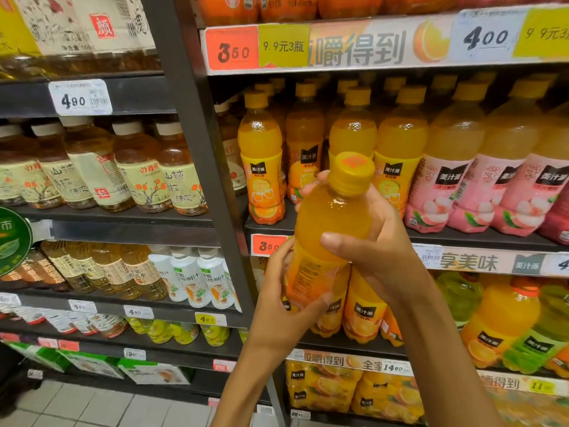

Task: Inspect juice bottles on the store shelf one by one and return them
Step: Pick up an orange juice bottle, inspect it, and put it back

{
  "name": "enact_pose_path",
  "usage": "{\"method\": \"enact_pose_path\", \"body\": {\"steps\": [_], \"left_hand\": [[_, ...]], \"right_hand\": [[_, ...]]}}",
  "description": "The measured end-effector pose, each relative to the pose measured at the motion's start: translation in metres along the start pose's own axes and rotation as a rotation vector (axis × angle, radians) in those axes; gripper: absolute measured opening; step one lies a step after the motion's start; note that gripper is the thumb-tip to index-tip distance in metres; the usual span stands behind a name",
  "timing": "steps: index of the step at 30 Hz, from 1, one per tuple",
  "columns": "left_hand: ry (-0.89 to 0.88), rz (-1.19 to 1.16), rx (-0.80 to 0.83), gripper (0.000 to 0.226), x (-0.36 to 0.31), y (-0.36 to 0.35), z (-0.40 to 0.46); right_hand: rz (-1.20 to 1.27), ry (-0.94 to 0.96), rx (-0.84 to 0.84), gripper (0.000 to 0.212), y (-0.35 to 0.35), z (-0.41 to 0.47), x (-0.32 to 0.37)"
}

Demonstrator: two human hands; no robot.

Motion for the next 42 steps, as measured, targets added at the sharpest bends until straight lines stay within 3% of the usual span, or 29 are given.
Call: {"method": "enact_pose_path", "body": {"steps": [4,10,14,16,20,23,27,29,33,35,38,42], "left_hand": [[-0.029,0.044,-0.086,0.1,0.002,-0.008,0.003],[-0.043,-0.099,0.006,0.075,0.004,-0.004,0.007],[0.017,-0.208,0.109,0.075,0.007,-0.006,0.004],[0.058,-0.24,0.142,0.077,0.011,-0.007,0.003],[0.079,-0.234,0.07,0.087,0.015,-0.009,0.004],[0.035,-0.13,0.02,0.096,0.013,-0.013,0.006],[-0.001,-0.149,0.001,0.077,0.009,-0.014,0.006],[0.006,-0.212,0.063,0.074,0.007,-0.013,0.003],[0.04,-0.245,0.177,0.073,0.006,-0.013,0.0],[0.054,-0.234,0.142,0.078,0.008,-0.013,0.0],[0.08,-0.228,0.029,0.079,0.014,-0.012,-0.001],[0.202,-0.32,-0.088,0.063,0.02,-0.011,0.004]], "right_hand": [[0.011,0.052,-0.064,0.05,-0.006,-0.002,-0.001],[-0.047,-0.031,0.021,0.069,0.001,0.008,0.007],[0.038,-0.173,0.004,0.086,0.001,0.015,-0.002],[0.018,-0.162,-0.038,0.078,0.0,0.015,-0.005],[-0.124,-0.013,-0.112,0.041,-0.004,0.013,-0.003],[-0.163,0.029,-0.168,0.043,-0.004,0.01,-0.006],[-0.069,-0.051,-0.087,0.041,0.0,0.008,-0.004],[-0.051,-0.069,-0.064,0.047,0.004,0.01,0.0],[-0.032,-0.158,-0.019,0.087,0.0,0.013,-0.002],[-0.051,-0.141,-0.041,0.077,-0.001,0.014,-0.002],[-0.132,-0.035,-0.148,0.042,-0.001,0.014,0.0],[-0.143,0.035,-0.158,0.033,-0.007,0.01,0.0]]}}
Point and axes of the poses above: each hand's wrist, its own z-axis towards the middle knuckle, its own y-axis out of the back of the hand, x = y × z, the point moved 2 cm from there along z, towards the middle knuckle, and after that the axes turned 5 degrees about z, right-handed, at the moved point
